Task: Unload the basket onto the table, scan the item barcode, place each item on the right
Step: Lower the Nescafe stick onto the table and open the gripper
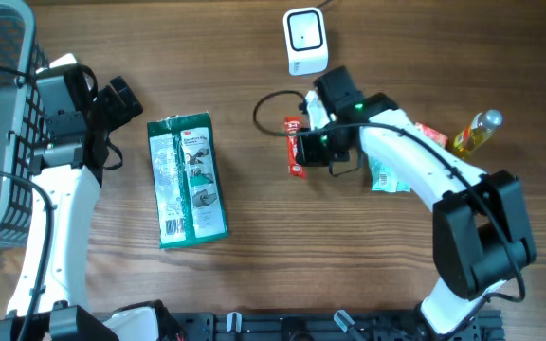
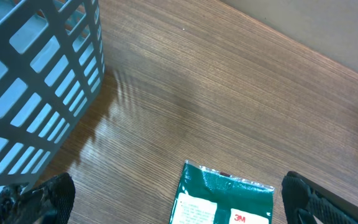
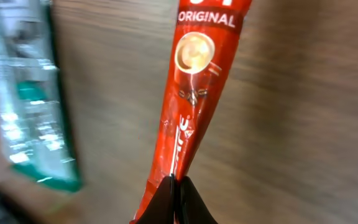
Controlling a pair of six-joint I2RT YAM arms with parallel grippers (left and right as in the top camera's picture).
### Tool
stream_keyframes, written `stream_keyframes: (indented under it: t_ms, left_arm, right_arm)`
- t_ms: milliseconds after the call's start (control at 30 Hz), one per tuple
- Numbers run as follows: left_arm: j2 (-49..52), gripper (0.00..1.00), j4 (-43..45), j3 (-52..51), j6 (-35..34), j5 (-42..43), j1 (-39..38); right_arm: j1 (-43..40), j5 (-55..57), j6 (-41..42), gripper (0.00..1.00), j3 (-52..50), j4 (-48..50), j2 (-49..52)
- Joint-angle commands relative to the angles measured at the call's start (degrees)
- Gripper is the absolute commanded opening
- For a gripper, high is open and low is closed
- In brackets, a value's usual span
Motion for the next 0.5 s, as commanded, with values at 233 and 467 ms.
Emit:
stream_keyframes:
  t_ms: [233, 467]
  left_arm:
    - [-0.5, 1.0, 0.17, 0.61, 0.48, -0.33, 0.15]
    - [-0.5, 1.0, 0.17, 0.61, 0.48, -0.33, 0.15]
  right_arm:
    - [4.28, 17.97, -5.14, 0.34, -0.04, 0.15, -1.16]
    - [4.79, 17.51, 18.95, 0.3, -0.63, -1.7, -1.16]
